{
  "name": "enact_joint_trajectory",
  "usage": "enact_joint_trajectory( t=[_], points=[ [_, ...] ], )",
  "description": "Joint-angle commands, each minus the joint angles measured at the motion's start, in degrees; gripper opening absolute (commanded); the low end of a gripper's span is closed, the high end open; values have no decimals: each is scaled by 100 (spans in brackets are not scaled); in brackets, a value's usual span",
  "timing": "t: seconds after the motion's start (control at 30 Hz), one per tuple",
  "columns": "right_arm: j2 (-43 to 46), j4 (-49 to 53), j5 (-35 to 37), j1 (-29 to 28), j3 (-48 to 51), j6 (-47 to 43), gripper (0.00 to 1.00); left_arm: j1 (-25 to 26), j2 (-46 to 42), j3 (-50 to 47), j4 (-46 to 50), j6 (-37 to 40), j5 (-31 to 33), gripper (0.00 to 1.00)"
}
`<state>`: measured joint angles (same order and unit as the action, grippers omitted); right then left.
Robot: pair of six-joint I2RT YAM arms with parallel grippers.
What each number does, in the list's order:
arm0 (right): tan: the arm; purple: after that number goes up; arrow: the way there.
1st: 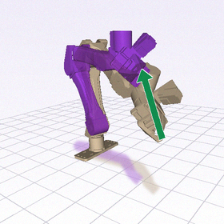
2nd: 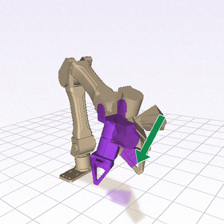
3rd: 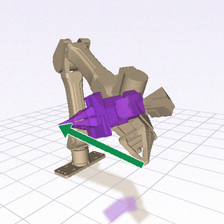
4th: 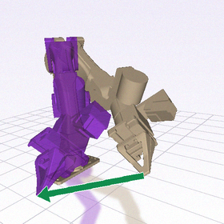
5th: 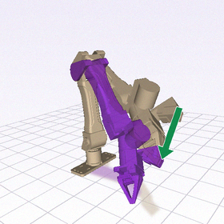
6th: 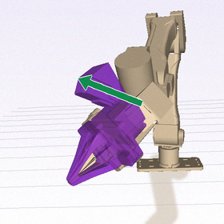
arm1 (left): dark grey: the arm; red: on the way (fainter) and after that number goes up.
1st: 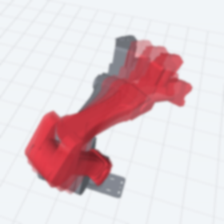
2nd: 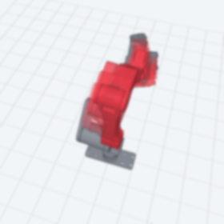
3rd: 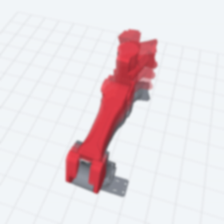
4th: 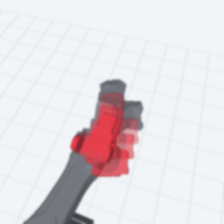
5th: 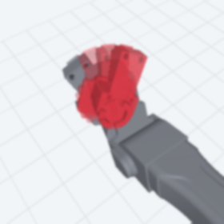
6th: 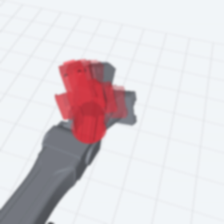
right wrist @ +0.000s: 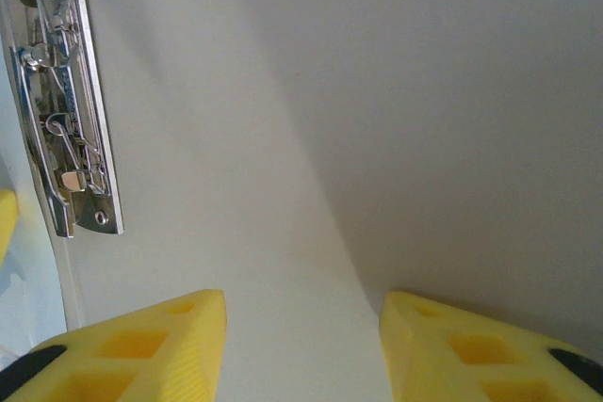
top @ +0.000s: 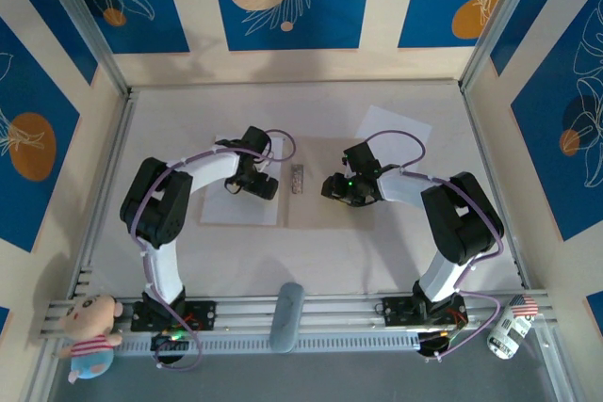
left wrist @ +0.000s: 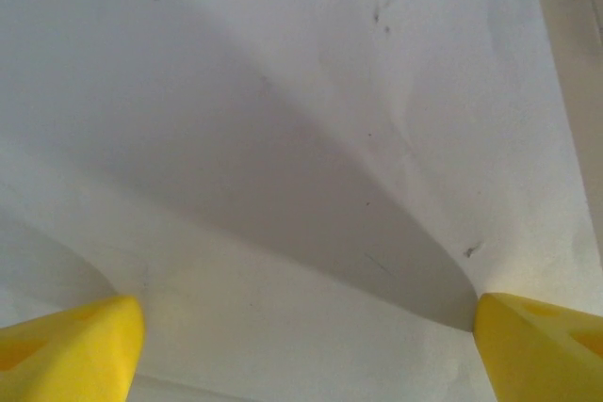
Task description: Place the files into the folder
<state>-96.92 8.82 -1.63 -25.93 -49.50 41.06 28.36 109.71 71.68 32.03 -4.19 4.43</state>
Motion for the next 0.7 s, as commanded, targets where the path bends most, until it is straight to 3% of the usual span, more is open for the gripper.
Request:
enact_joint_trajectory(
  t=[0.0, 0.37, 0.67],
  points=[
    [-1, 366, 129, -26, 17, 16, 49, 26, 220, -37, 230, 207, 487, 90],
    [16, 392, 171, -15, 54, 8, 49, -7, 242, 311, 570, 330, 803, 90],
    [-4, 378, 160, -30, 45, 21, 49, 23, 217, 286, 453, 390, 3, 88]
  ],
)
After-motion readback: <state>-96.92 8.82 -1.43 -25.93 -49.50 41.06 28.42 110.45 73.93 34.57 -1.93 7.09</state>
